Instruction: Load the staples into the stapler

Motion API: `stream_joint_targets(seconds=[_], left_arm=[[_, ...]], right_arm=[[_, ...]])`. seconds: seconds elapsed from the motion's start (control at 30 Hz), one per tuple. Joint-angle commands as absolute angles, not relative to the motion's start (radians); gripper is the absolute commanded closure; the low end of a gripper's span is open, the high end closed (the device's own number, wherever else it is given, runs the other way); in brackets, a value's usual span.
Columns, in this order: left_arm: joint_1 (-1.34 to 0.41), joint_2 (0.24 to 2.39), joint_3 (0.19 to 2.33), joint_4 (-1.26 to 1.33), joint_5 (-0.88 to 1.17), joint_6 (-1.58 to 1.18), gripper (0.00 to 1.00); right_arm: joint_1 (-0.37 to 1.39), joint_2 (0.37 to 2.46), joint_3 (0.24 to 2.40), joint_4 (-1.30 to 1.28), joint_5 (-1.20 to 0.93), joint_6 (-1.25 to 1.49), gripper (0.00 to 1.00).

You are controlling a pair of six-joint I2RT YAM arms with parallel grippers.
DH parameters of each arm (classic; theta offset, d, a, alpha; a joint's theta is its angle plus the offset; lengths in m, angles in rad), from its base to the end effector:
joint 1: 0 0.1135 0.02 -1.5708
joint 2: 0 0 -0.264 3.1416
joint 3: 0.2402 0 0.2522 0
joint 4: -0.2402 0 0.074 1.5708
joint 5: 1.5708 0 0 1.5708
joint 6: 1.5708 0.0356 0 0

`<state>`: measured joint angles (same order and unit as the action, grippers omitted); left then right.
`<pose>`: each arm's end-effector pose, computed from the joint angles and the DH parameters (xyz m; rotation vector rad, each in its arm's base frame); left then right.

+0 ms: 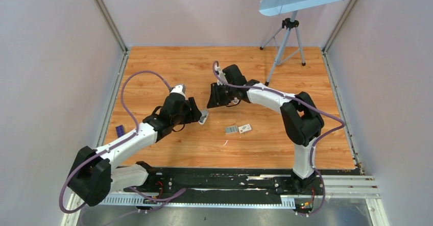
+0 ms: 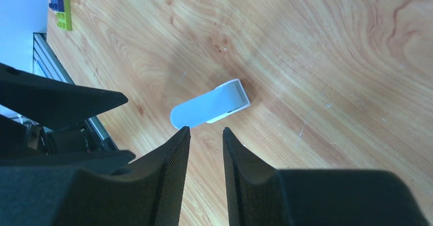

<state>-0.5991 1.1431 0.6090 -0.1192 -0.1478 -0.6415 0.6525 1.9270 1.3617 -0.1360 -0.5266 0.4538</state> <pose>0.2000 -0.1302 0.2143 -0.1308 2.2620 -0.5137 0.3317 0.2760 0.2128 -0.5413 2.3775 1.1452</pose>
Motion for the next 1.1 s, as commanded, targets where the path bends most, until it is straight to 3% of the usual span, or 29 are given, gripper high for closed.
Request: stream_joint_targets(seconds=[0.0, 0.3, 1.07], left_arm=[[-0.523, 1.156, 0.661, -0.102, -0.007, -0.678, 0.40], [-0.463, 1.228, 0.669, -0.035, 0.118, -0.700, 0.43], [-0.449, 1.385, 0.579, 0.045, 0.106, -0.643, 0.57]], right_arm=[[0.668, 1.942, 1.419, -0.169, -0.495, 0.493, 0.64], [0.693, 2.009, 1.451, -0.188, -0.481, 0.502, 0.63], [0.759, 2.074, 1.438, -0.250, -0.392, 0.455, 0.70]])
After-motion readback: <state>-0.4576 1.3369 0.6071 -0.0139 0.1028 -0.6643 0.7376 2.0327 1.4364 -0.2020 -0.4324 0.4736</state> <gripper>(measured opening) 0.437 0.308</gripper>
